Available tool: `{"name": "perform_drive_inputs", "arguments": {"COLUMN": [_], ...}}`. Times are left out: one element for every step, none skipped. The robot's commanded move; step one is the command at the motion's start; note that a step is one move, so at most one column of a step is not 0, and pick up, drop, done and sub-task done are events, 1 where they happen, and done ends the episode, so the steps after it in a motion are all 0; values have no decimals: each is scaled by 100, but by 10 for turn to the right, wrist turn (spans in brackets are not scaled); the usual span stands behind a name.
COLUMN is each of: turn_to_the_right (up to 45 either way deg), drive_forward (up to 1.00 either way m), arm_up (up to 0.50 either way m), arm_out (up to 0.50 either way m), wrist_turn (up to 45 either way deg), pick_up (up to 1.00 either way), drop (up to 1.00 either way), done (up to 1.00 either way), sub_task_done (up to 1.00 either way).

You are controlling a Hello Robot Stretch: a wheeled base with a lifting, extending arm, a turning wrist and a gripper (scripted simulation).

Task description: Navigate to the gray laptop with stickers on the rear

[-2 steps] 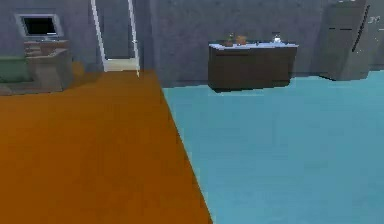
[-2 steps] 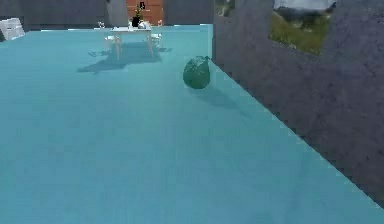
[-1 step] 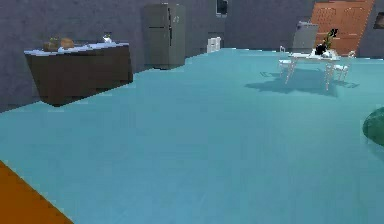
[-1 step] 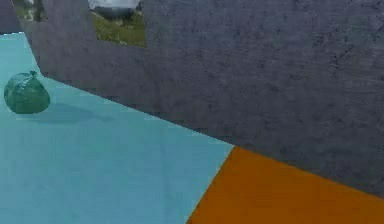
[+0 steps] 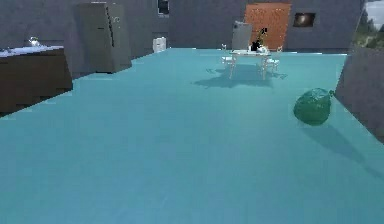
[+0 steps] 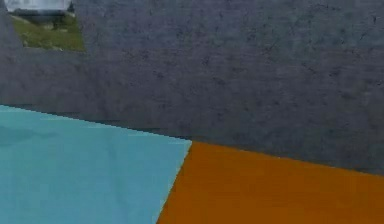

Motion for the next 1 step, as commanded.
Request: {"name": "perform_drive_inputs", "arguments": {"turn_to_the_right": [0], "drive_forward": [100], "arm_up": [0], "arm_out": [0], "wrist_turn": [0], "pick_up": [0], "drop": [0], "done": [0], "sub_task_done": [0]}}
